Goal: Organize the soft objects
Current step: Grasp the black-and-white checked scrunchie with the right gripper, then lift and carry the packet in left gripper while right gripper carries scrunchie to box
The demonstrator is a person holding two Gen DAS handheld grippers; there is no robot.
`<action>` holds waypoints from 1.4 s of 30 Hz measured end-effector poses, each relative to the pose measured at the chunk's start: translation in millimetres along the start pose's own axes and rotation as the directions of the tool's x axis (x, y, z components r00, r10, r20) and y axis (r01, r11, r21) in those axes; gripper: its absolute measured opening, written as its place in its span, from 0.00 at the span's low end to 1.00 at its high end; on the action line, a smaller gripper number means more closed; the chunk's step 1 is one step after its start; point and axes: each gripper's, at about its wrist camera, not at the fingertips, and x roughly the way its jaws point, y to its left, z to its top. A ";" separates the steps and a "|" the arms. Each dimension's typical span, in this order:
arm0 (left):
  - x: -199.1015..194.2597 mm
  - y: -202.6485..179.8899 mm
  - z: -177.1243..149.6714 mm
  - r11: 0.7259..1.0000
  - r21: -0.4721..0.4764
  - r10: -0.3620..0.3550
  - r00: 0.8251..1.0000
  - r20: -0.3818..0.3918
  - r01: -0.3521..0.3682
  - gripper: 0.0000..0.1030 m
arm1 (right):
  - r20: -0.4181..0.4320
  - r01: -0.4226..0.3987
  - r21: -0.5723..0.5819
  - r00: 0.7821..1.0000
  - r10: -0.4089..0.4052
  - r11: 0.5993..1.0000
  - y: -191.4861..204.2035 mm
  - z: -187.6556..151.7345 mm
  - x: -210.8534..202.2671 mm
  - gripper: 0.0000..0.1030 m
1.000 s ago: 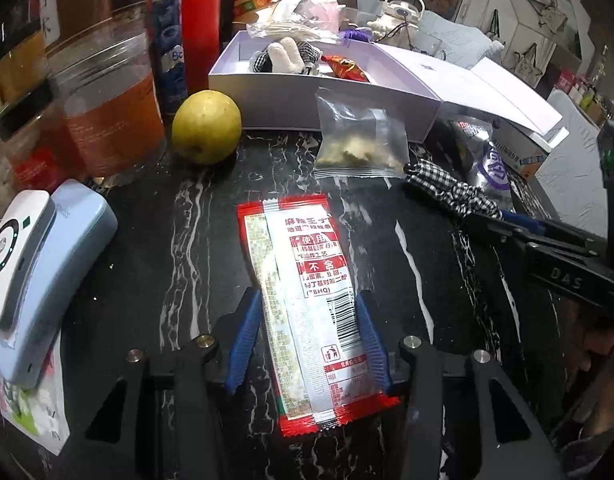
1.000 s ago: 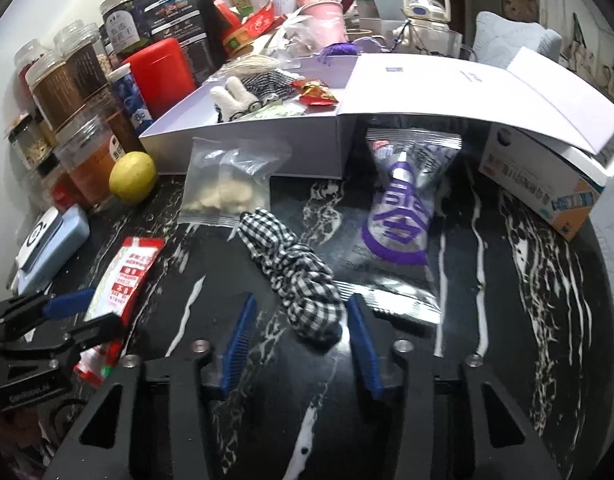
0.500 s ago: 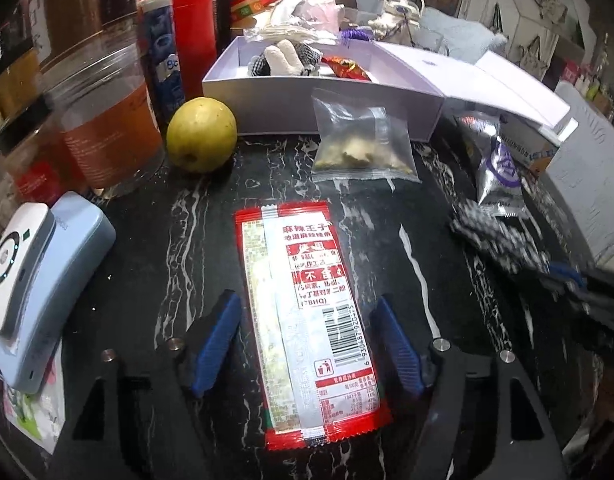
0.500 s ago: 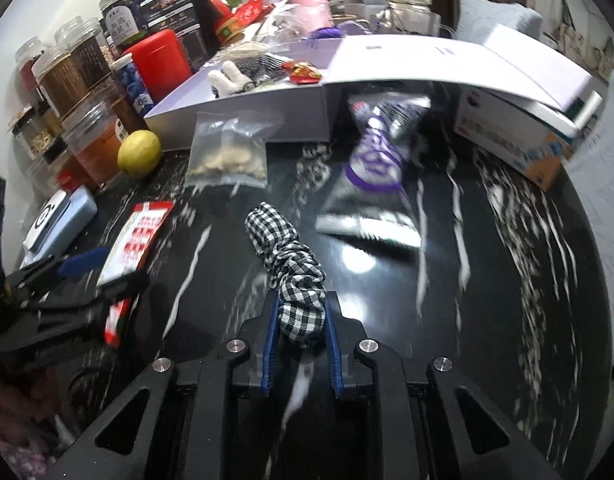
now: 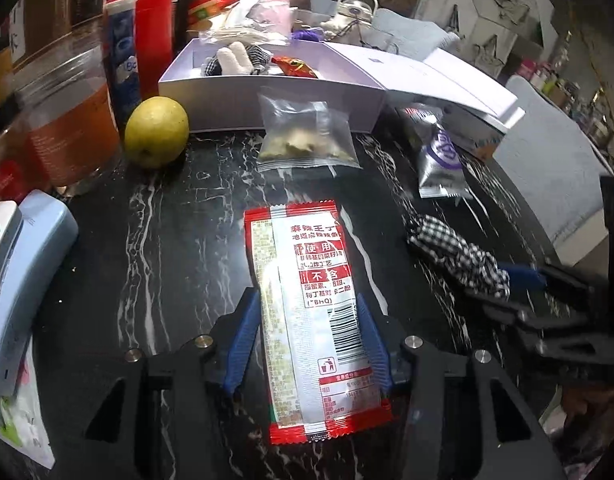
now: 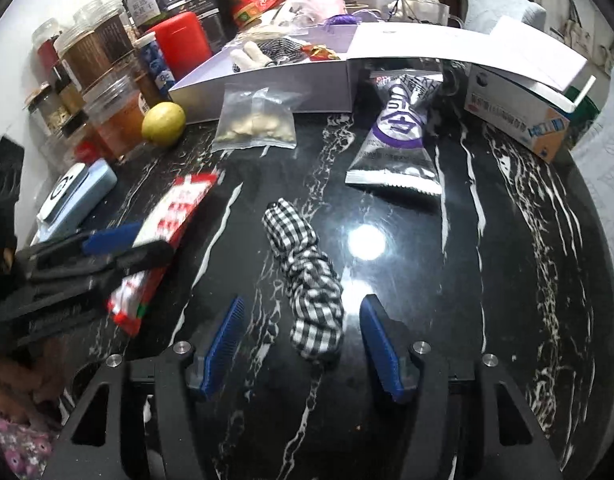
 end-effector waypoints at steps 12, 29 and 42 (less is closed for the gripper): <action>6.0 -4.5 2.2 0.998 0.022 0.057 0.998 -0.002 -0.057 0.51 | 0.008 0.059 -0.081 0.998 -0.058 0.995 2.6 13.1 14.1 0.59; 3.5 -0.5 4.5 0.994 -0.026 0.106 0.993 0.053 -0.105 0.46 | 0.060 0.052 -0.048 0.997 -0.049 0.997 0.6 8.6 10.7 0.20; -52.5 -14.2 8.8 0.997 0.004 0.071 0.982 0.178 -0.073 0.46 | 0.146 0.036 -0.016 0.989 -0.034 0.999 6.5 -5.6 -36.3 0.20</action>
